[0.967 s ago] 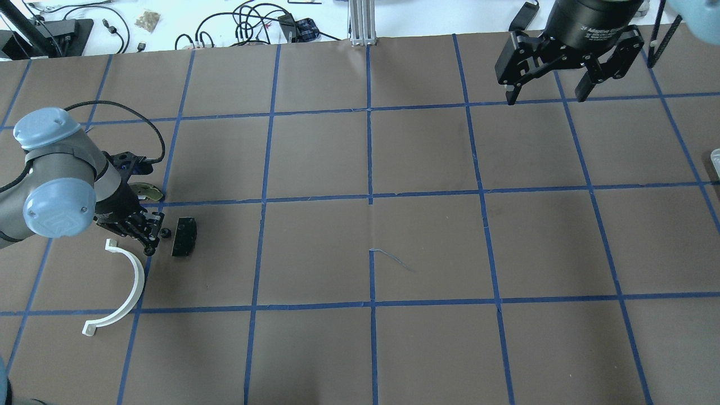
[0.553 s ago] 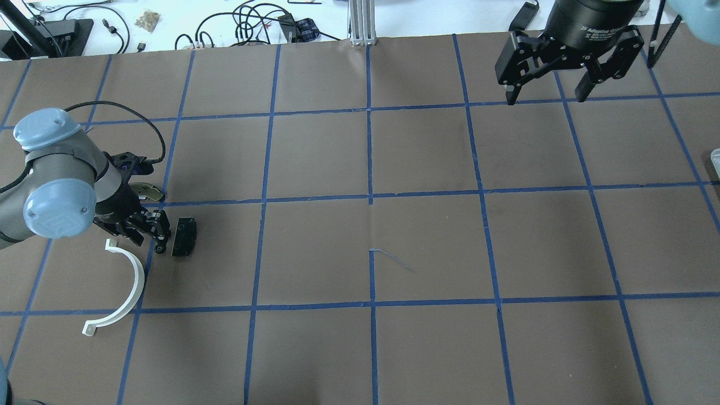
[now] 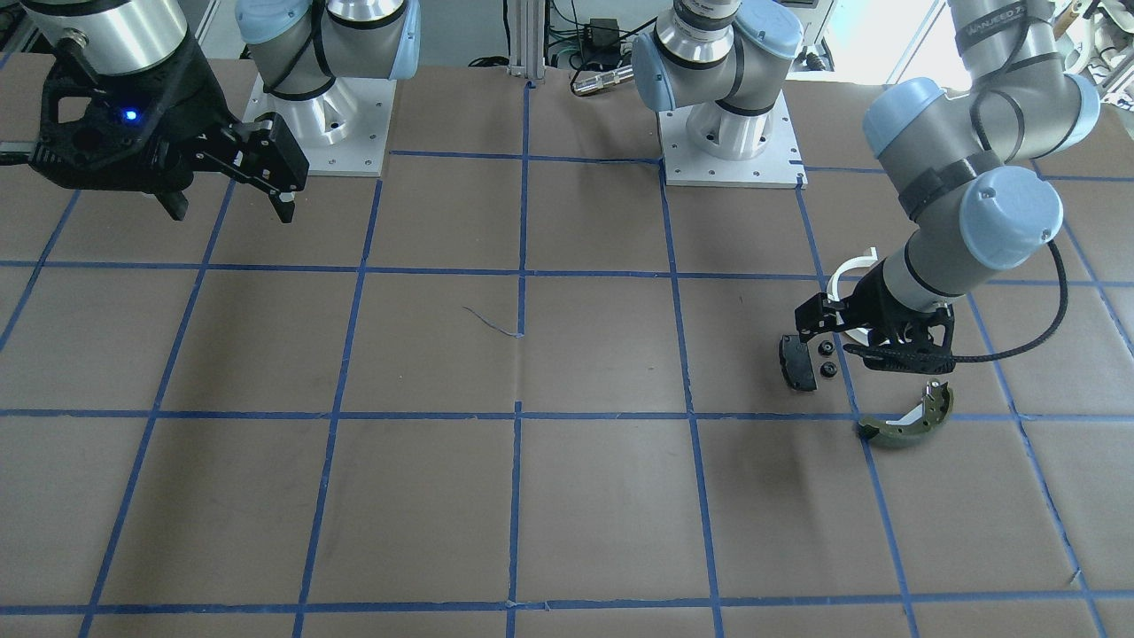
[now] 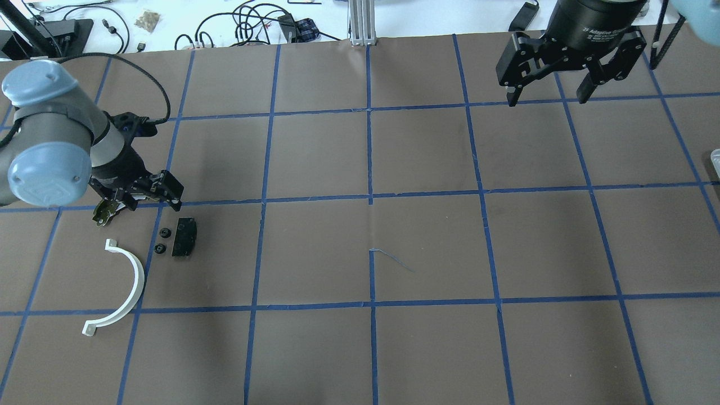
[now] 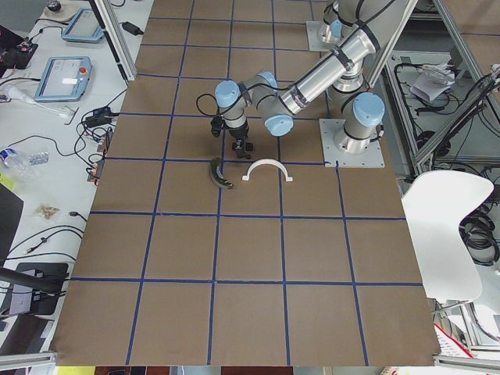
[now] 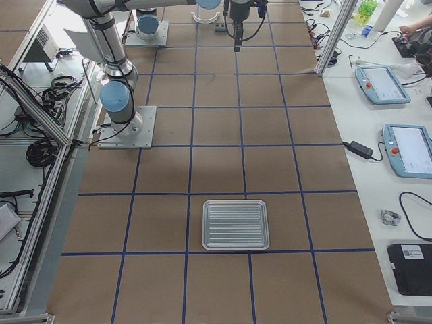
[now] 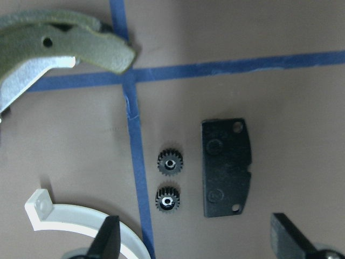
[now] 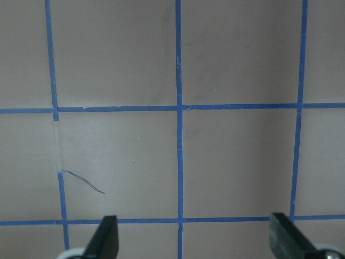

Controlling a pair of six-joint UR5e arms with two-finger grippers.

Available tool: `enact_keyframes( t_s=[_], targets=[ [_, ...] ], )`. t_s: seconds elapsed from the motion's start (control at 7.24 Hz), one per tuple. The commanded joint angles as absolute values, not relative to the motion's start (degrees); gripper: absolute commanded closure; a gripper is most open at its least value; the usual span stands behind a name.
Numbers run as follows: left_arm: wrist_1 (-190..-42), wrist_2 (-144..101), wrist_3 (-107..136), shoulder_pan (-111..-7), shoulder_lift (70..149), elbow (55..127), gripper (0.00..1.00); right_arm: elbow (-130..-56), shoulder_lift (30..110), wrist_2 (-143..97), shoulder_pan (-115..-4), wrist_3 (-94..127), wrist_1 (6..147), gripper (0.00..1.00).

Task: Place bearing gear from tray to pile

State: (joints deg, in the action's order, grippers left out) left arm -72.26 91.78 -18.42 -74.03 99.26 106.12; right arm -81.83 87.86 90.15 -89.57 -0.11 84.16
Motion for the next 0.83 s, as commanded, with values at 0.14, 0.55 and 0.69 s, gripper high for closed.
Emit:
enact_keyframes(
  t_s=[0.14, 0.55, 0.69],
  targets=[
    [-98.77, 91.50, 0.29, -87.42, 97.82, 83.40, 0.03, -81.91, 87.89, 90.00, -89.56, -0.09, 84.29, 0.00],
    [-98.89, 91.67, 3.95, -94.57, 93.09, 80.59, 0.04, -81.83, 87.89, 90.09, -89.56, -0.18, 84.46, 0.00],
    [-95.14, 91.50, 3.52, -94.66, 91.95, 81.73, 0.04, -81.83, 87.89, 90.00, -89.56, -0.09, 84.46, 0.00]
  ],
)
